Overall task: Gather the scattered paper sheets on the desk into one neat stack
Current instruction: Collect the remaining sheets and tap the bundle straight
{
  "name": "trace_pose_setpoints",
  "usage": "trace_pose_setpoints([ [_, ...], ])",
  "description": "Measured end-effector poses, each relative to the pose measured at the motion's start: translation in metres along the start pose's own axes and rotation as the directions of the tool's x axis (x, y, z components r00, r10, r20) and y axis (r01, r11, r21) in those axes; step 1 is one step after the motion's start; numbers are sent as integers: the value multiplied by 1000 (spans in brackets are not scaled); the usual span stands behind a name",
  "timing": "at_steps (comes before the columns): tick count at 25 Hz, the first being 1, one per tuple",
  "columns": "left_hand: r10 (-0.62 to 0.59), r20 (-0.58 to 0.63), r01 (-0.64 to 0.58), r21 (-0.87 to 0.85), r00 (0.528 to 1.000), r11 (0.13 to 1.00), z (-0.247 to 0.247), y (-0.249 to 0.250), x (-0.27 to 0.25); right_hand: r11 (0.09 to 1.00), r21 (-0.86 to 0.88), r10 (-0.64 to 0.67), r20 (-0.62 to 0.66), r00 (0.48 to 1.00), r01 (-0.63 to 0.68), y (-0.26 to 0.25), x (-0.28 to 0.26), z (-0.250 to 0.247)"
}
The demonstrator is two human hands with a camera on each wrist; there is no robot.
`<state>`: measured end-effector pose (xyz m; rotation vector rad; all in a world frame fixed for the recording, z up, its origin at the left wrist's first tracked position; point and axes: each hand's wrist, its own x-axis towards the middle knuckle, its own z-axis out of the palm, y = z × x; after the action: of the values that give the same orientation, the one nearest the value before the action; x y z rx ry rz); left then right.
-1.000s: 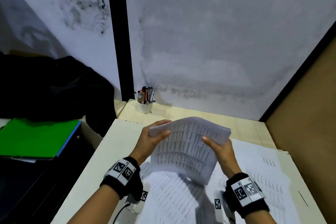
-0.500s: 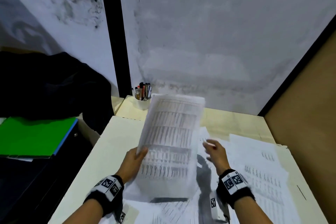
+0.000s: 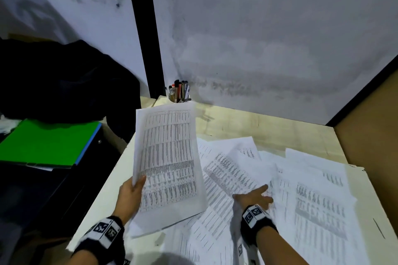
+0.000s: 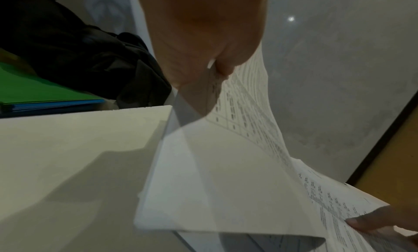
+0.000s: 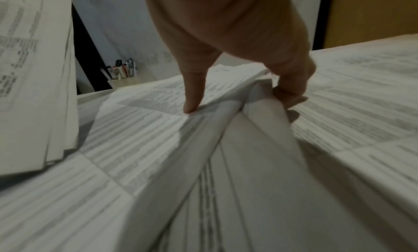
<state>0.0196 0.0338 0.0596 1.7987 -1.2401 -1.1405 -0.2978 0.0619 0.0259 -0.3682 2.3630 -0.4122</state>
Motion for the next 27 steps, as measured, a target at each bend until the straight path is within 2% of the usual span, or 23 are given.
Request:
trace_pose_setpoints([
  [3, -8, -15, 7, -12, 1000, 1000, -3, -2, -1, 978, 206, -23, 41, 999, 14, -9, 7, 6],
  [6, -5, -40, 5, -12, 999, 1000, -8, 4, -4, 972, 231, -62, 81, 995, 42, -7, 13, 5],
  [10, -25, -67, 24, -18, 997, 1000, -17, 5, 1, 932, 313, -230, 116, 966, 184, -6, 9, -21],
  [14, -3, -94, 2, -10, 996, 1000, -23, 13, 4, 818, 354, -465, -56, 883, 453, -16, 2, -69],
  [18, 50, -84, -52, -30, 995, 998, -18, 24, 10, 681, 428, -536, -261, 803, 594, -31, -8, -128],
  [22, 75, -48, -78, -66, 996, 995, -3, 36, 23, 505, 532, -567, -390, 726, 680, -44, -11, -174],
  [25, 110, 1, -110, -56, 994, 992, 7, 47, 29, 435, 587, -546, -432, 718, 683, -42, -10, -192],
  [27, 124, 12, -123, -68, 992, 990, 12, 49, 32, 440, 609, -507, -438, 742, 660, -35, -7, -193],
])
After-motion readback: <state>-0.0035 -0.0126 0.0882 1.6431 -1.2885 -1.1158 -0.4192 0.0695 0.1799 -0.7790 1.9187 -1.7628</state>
